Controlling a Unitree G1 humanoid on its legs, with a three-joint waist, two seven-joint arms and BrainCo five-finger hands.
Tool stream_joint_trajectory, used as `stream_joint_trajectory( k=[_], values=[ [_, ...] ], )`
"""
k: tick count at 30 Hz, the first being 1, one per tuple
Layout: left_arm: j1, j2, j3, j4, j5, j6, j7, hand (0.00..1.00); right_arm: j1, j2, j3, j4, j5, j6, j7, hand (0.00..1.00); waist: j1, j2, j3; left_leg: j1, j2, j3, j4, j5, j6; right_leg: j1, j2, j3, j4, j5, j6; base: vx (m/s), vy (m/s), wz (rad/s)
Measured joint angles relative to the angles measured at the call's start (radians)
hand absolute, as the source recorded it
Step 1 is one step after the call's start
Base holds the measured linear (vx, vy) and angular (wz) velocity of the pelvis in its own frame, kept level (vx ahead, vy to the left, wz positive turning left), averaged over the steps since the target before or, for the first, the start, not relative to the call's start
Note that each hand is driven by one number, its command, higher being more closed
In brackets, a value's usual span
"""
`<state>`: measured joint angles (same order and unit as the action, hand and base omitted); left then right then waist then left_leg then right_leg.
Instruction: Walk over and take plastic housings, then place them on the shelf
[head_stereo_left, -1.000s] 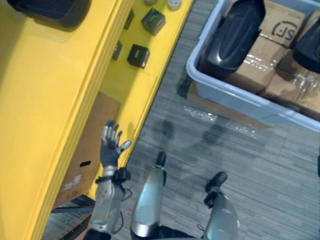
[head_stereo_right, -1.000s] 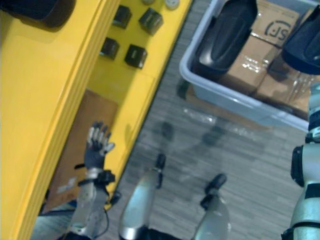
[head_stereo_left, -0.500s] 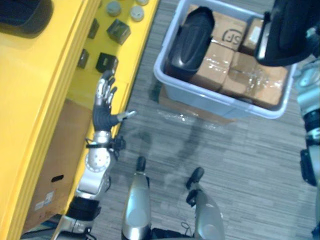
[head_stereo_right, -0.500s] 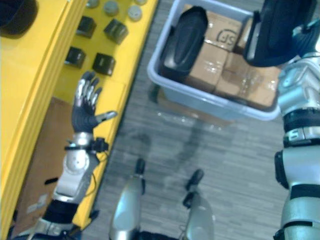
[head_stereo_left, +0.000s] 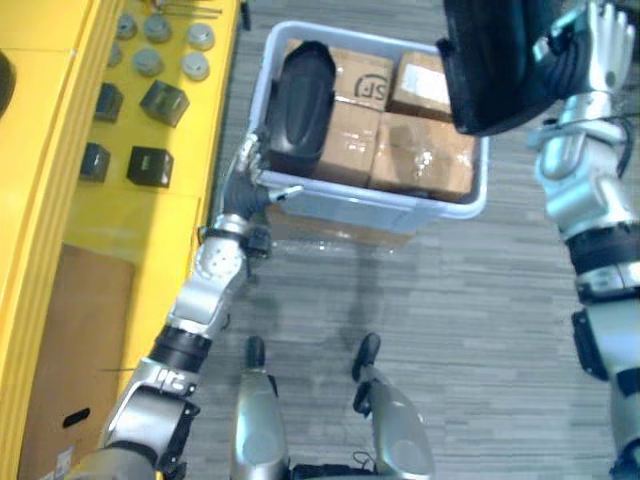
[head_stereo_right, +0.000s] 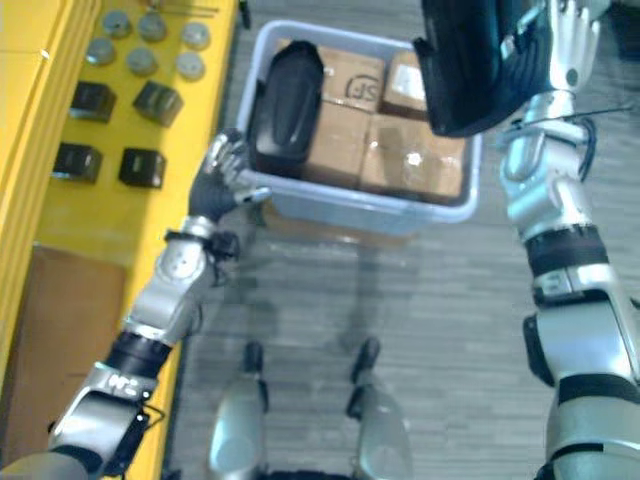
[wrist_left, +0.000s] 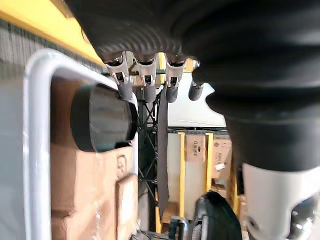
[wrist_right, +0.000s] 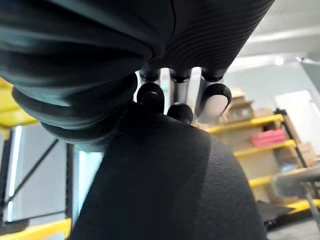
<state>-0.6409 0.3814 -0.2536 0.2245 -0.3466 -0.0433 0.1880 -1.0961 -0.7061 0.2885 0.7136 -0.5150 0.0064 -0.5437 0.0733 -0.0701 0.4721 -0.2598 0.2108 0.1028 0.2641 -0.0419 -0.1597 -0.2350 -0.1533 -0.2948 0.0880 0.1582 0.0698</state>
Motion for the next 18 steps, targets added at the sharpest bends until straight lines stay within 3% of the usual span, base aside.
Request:
stream_joint_trajectory(
  k=[7,13,18],
  values=[
    [-0.020,-0.046,-0.036,0.054,-0.043,0.037,0.021,0.00,0.005,0.020,0.005,0.014,-0.009,0.017,-0.018,1.00,-0.003,0.000,0.000,-0.023,-0.012,0.001,-0.014,0.014,0.004,0.001,0.005,-0.005,-0.062,0.037,0.002,-0.02,0.007,0.01],
    [-0.023,-0.052,-0.033,0.073,-0.268,0.049,-0.010,0.00,0.002,0.021,0.007,-0.005,-0.054,-0.053,-0.070,1.00,-0.004,0.000,0.000,-0.028,-0.020,0.003,-0.015,0.016,0.005,-0.006,-0.002,-0.003,-0.062,0.042,0.003,0.03,0.028,0.01],
    [-0.028,-0.088,-0.022,0.114,-0.530,0.095,-0.055,0.00,-0.009,0.034,0.007,-0.089,-0.123,-0.137,-0.111,1.00,-0.008,0.000,0.000,-0.019,-0.020,0.010,-0.014,0.016,0.005,-0.005,-0.003,0.006,-0.057,0.042,0.003,0.01,0.028,-0.04]
  ],
)
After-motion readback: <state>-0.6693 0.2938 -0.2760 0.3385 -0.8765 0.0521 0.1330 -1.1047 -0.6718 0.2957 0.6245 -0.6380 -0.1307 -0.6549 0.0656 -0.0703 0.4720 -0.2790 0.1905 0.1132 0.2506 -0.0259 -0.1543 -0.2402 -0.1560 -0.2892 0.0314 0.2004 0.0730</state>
